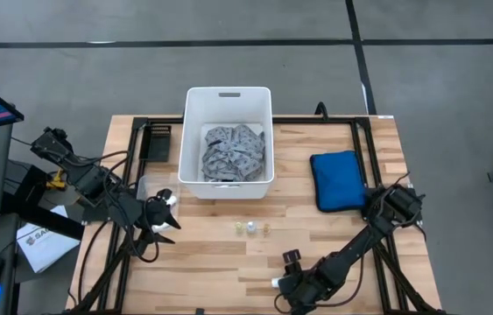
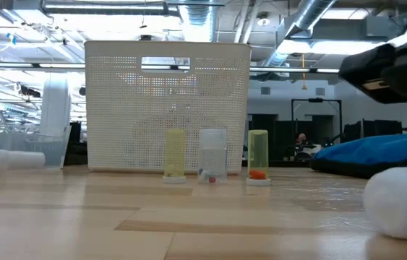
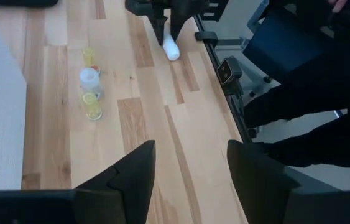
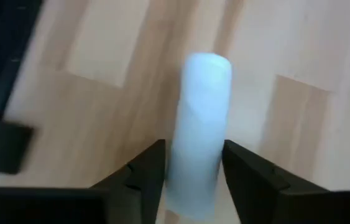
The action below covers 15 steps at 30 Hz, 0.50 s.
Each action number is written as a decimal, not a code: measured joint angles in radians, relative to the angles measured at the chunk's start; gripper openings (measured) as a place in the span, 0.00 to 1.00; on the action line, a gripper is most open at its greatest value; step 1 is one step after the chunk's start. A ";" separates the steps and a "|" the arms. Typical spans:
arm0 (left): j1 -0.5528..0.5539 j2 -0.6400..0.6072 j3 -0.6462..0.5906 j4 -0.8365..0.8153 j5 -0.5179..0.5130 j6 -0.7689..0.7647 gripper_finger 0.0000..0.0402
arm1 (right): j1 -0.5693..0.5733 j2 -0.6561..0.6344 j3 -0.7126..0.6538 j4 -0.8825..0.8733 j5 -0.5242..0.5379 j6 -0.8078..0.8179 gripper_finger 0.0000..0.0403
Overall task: Pick & Place Medicine items
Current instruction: Put the rolled gauze into the transparent bin
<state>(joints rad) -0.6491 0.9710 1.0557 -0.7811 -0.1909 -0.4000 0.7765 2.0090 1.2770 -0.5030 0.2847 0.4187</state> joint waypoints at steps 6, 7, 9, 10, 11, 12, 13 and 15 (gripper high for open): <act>0.000 0.000 0.000 0.000 -0.001 -0.006 0.47 | 0.001 -0.012 0.006 -0.042 -0.072 0.000 0.18; 0.000 0.000 0.000 0.000 -0.001 -0.008 0.47 | 0.001 -0.017 0.014 -0.056 -0.083 0.001 0.16; 0.000 0.000 0.000 0.001 -0.001 -0.018 0.47 | 0.000 -0.037 0.030 -0.074 -0.107 0.022 0.13; 0.000 0.000 0.000 -0.001 -0.001 -0.023 0.47 | -0.001 -0.057 0.034 -0.088 -0.124 0.034 0.12; 0.000 0.000 0.004 -0.004 0.002 -0.024 0.47 | -0.006 -0.078 0.041 -0.086 -0.155 0.046 0.12; 0.000 0.000 0.009 -0.002 0.007 -0.025 0.47 | -0.012 -0.103 0.046 -0.075 -0.188 0.062 0.12; 0.000 0.001 0.016 -0.002 0.008 -0.025 0.47 | -0.016 -0.134 0.046 -0.076 -0.222 0.082 0.12; 0.000 0.000 0.034 -0.001 0.008 -0.005 0.47 | -0.021 -0.198 0.046 -0.060 -0.283 0.125 0.13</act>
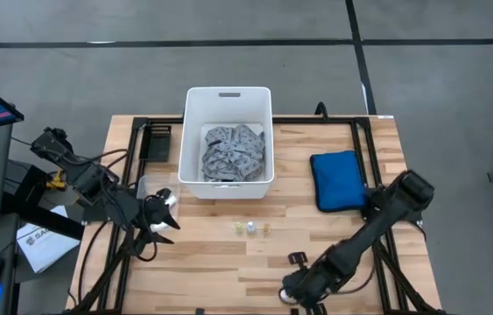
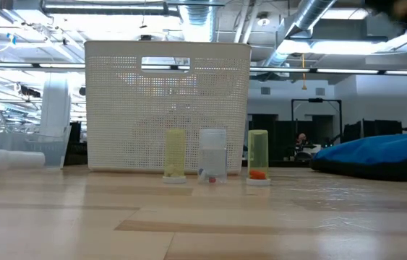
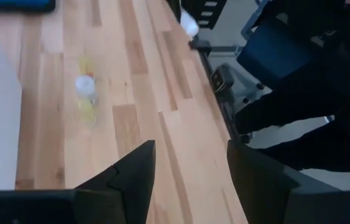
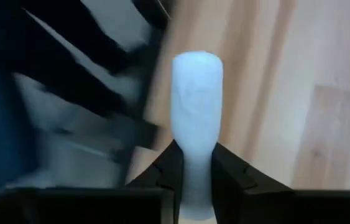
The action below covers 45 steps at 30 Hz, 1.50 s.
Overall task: Pick & Place Medicine items
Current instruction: Put the rolled gauze into the transparent bin
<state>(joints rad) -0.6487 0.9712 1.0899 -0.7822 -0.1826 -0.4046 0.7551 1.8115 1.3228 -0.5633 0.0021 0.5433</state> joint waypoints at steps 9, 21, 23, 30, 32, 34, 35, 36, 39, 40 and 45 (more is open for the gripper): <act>0.045 0.000 0.124 0.072 -0.288 0.328 0.47 | -0.068 -0.348 0.001 0.023 0.038 0.083 0.12; 0.372 0.038 0.139 0.701 -0.429 0.461 0.47 | -0.547 -0.529 0.000 0.266 0.293 -0.418 0.12; 0.434 0.063 0.139 0.806 -0.427 0.474 0.47 | -0.611 -0.513 0.000 0.327 0.293 -0.498 0.12; 0.563 0.171 0.139 1.031 -0.329 0.483 0.47 | -0.725 -0.423 -0.001 0.574 0.288 -0.683 0.12; 0.575 0.199 0.139 1.035 -0.314 0.477 0.47 | -0.738 -0.400 0.000 0.665 0.291 -0.729 0.12; 0.582 0.227 0.139 1.041 -0.313 0.476 0.47 | -0.742 -0.382 0.000 0.743 0.292 -0.788 0.12; 0.584 0.239 0.139 1.044 -0.313 0.476 0.47 | -0.744 -0.374 0.003 0.774 0.292 -0.811 0.12; 0.584 0.253 0.139 1.062 -0.310 0.477 0.47 | -0.746 -0.367 0.013 0.781 0.291 -0.826 0.12; 0.584 0.291 0.139 1.136 -0.307 0.488 0.47 | -0.755 -0.362 0.041 0.767 0.290 -0.836 0.12; 0.584 0.302 0.139 1.156 -0.307 0.502 0.47 | -0.759 -0.355 0.051 0.774 0.290 -0.840 0.12; 0.586 0.352 0.139 1.231 -0.280 0.535 0.47 | -0.774 -0.350 0.075 0.755 0.269 -0.866 0.12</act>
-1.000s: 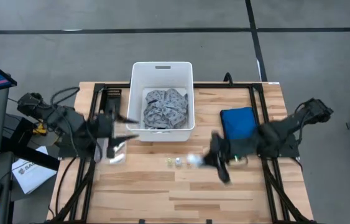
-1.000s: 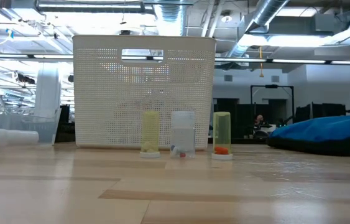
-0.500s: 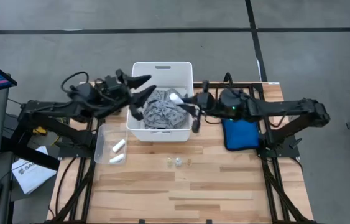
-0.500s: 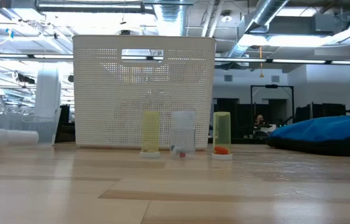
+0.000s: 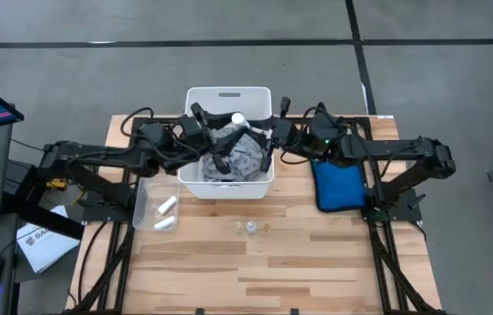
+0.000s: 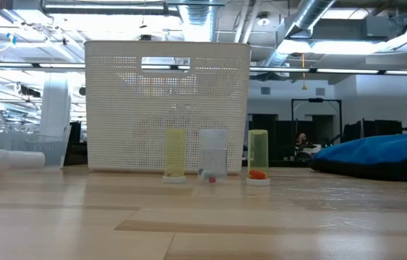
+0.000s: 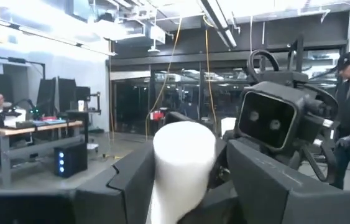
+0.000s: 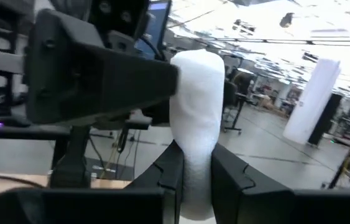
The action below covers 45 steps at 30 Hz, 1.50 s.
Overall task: Pick & Place Medicine items
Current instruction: Put the rolled gauze into the transparent bin
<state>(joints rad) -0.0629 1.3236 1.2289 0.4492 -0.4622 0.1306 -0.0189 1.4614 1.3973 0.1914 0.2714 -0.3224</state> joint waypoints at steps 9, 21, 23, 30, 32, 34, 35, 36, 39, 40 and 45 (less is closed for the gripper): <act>0.020 0.041 0.000 0.087 0.007 0.021 0.46 | -0.003 0.000 0.003 -0.027 -0.038 0.000 0.12; 0.020 0.040 0.000 0.108 0.000 0.020 0.27 | -0.002 0.000 0.003 -0.030 -0.038 0.000 0.12; 0.020 0.040 0.000 0.108 -0.002 0.020 0.24 | -0.002 -0.001 0.003 -0.030 -0.038 0.000 0.12; 0.020 0.040 0.000 0.109 -0.003 0.018 0.15 | -0.001 -0.001 0.003 -0.027 -0.038 0.047 0.15; 0.020 0.040 0.000 0.110 -0.003 -0.003 0.12 | 0.000 -0.001 0.003 -0.023 -0.038 0.092 0.18; 0.020 0.040 0.000 0.110 -0.001 -0.023 0.11 | 0.000 -0.001 0.003 -0.022 -0.039 0.147 0.22; 0.020 0.040 0.000 0.110 0.002 -0.033 0.10 | 0.000 -0.001 0.003 -0.021 -0.039 0.167 0.24; 0.020 0.040 0.000 0.110 0.009 -0.039 0.10 | 0.000 -0.001 0.003 -0.020 -0.040 0.181 0.27; 0.020 0.039 0.000 0.107 0.017 -0.045 0.11 | 0.005 -0.001 0.003 -0.017 -0.041 0.190 0.35; 0.020 0.036 0.000 0.103 0.018 -0.040 0.11 | 0.006 -0.001 0.003 -0.013 -0.041 0.190 0.38; 0.021 -0.016 0.000 0.015 -0.062 0.025 0.10 | 0.014 -0.002 0.004 0.009 -0.041 0.192 0.51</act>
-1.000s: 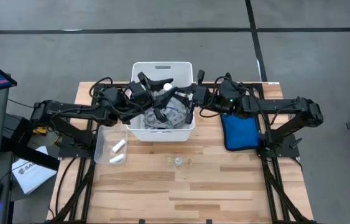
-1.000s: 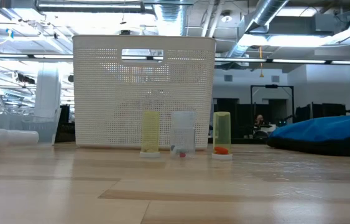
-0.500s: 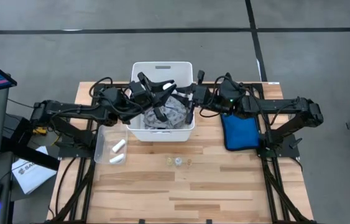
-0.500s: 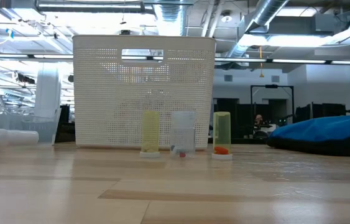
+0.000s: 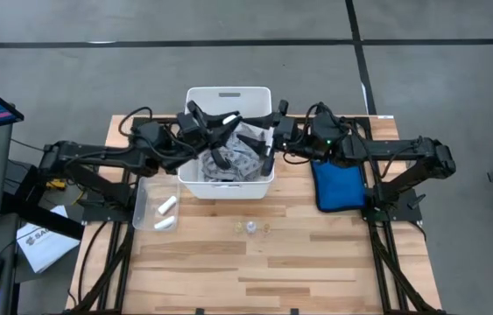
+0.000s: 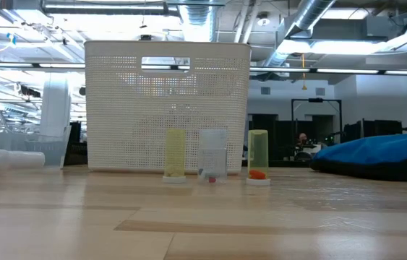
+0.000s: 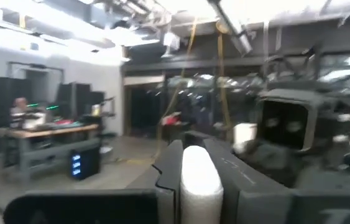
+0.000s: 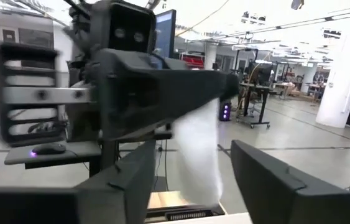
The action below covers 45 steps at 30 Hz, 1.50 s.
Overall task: Pick & Place Medicine items
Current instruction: Put the rolled gauze into the transparent bin
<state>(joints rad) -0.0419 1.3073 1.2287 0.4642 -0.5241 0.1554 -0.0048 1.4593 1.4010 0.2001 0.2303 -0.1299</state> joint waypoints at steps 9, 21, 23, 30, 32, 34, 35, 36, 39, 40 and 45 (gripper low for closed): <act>0.015 -0.190 0.001 -0.607 -0.096 -0.200 0.11 | -0.005 -0.031 0.000 -0.057 0.007 0.019 0.59; -0.343 -0.396 -0.030 -1.329 0.110 -0.970 0.10 | -0.008 -0.113 0.000 -0.205 0.009 0.066 0.59; -0.435 -0.399 -0.031 -1.388 0.157 -1.097 0.10 | -0.006 -0.124 0.000 -0.239 0.007 0.079 0.59; -0.689 -0.330 -0.031 -1.608 0.194 -1.364 0.11 | 0.009 -0.140 0.000 -0.318 0.007 0.128 0.59; -0.716 -0.283 -0.031 -1.695 0.198 -1.366 0.10 | 0.011 -0.140 0.000 -0.335 0.007 0.134 0.59; -0.722 -0.226 -0.032 -1.795 0.202 -1.359 0.11 | 0.011 -0.140 0.000 -0.341 0.007 0.134 0.59; -0.722 -0.197 -0.032 -1.840 0.200 -1.341 0.11 | 0.011 -0.139 0.000 -0.345 0.007 0.134 0.59; -0.722 -0.170 -0.032 -1.880 0.193 -1.330 0.12 | 0.011 -0.139 0.000 -0.350 0.007 0.137 0.59; -0.720 -0.097 -0.032 -1.976 0.143 -1.291 0.13 | 0.011 -0.138 -0.001 -0.363 0.007 0.145 0.59; -0.714 -0.078 -0.033 -1.985 0.126 -1.276 0.13 | 0.011 -0.138 -0.001 -0.365 0.007 0.147 0.59; -0.704 -0.058 -0.134 -1.868 0.119 -1.234 0.13 | 0.009 -0.138 -0.001 -0.377 0.007 0.149 0.59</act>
<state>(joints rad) -0.7456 1.2497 1.0943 -1.4034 -0.4052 -1.0790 0.0044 1.3212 1.4002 -0.1768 0.2371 0.0193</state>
